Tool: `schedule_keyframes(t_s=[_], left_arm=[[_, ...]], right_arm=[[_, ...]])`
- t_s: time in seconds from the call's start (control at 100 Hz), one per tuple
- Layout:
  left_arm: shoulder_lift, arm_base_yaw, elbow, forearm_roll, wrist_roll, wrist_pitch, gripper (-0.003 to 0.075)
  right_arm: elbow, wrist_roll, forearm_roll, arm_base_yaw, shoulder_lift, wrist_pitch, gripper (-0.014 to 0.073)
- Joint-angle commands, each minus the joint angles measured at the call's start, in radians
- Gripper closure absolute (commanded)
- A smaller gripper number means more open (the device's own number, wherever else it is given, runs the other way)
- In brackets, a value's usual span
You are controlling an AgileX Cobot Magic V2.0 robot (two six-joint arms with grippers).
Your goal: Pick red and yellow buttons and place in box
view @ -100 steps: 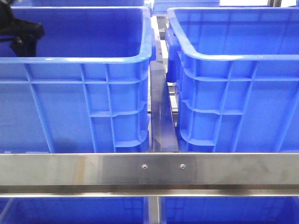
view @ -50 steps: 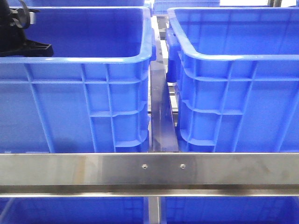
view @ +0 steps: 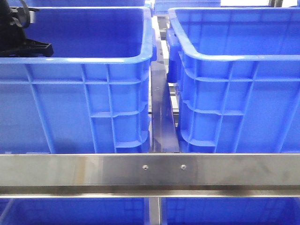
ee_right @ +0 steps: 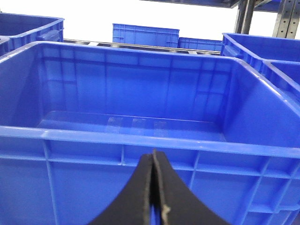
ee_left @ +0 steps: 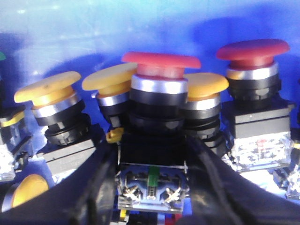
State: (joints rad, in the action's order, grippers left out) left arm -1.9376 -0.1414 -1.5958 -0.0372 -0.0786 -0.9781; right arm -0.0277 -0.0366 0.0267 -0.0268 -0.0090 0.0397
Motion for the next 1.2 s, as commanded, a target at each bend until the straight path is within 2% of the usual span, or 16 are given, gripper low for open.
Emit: schedule_keyframes(t_s=[0.0,0.12,0.19,0.39,0.65,1.0,1.1,1.19], left_arm=[[0.085,-0.011,-0.028,0.009,0.017,0.016,0.0614],[0.145,-0.029,-0.028,0.037,0.095,0.012,0.0614],[0.182,-0.039,-0.028,0.107,0.167,0.005,0.0614],[0.267,-0.047,-0.028,0.513,0.443,-0.06,0.0614],[0.295,-0.121,-0.028,0.841,0.654,-0.22,0.0614],[0.295,-0.343,-0.028,0.897,0.678,-0.206,0.0615],[0.295,-0.369,-0.028,0.897,0.678,-0.201,0.0615],[0.295,-0.371,-0.028,0.897,0.678,-0.201,0.0615]], right_arm=[[0.019,0.0,0.012,0.002,-0.027,0.075,0.0662],[0.019,0.0,0.012,0.002,-0.027,0.075,0.0662],[0.019,0.0,0.012,0.002,-0.027,0.075,0.0662],[0.019,0.0,0.012,0.002,-0.027,0.075,0.0662],[0.019,0.0,0.012,0.002,-0.027,0.09,0.0662],[0.055,0.0,0.012,0.002,-0.027,0.105,0.0662],[0.092,0.0,0.012,0.002,-0.027,0.071,0.0662],[0.139,0.0,0.012,0.002,-0.025,-0.015,0.0662]])
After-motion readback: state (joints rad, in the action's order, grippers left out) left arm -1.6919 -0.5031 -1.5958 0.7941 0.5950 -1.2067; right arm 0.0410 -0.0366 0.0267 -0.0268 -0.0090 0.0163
